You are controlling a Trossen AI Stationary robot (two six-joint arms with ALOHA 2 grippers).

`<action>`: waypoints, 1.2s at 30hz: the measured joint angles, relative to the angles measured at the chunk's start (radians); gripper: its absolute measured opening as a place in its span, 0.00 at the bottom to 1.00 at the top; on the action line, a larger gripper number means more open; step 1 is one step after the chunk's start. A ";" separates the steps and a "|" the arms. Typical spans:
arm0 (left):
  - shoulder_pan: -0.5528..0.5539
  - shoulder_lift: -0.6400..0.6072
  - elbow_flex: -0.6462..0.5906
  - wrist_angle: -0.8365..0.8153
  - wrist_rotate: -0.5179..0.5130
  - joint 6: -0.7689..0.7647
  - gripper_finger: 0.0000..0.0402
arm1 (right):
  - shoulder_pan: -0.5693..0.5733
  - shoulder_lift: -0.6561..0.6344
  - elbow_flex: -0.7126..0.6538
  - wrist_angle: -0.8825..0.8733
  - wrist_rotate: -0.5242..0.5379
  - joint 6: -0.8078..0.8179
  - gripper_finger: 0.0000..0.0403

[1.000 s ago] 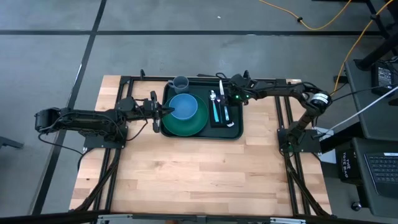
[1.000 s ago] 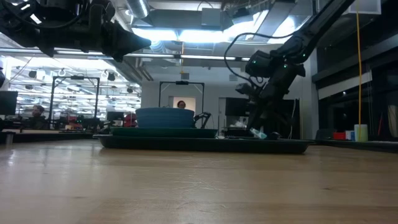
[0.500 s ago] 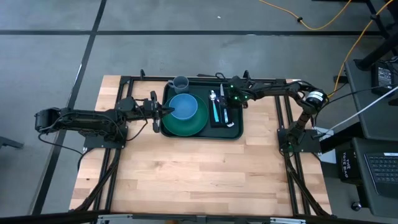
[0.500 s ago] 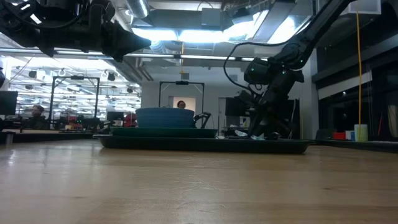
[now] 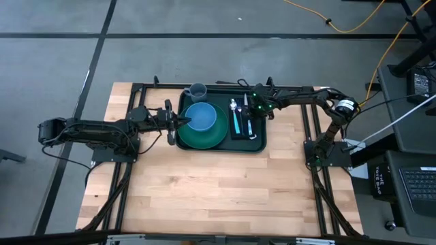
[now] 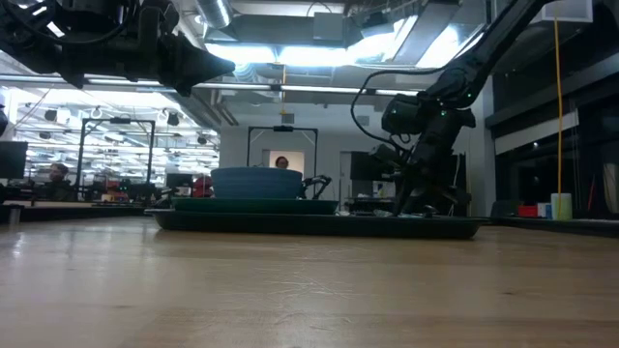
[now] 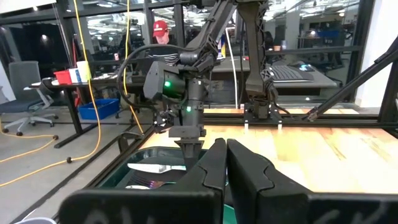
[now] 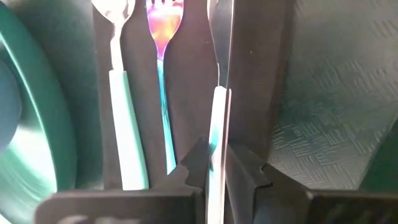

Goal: Set up tray
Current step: Put the white and blue knife on top of the black napkin to the right of the purple fork

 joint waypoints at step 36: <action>0.000 0.000 0.000 0.000 0.000 0.000 0.01 | 0.000 0.000 -0.001 0.023 -0.028 0.032 0.19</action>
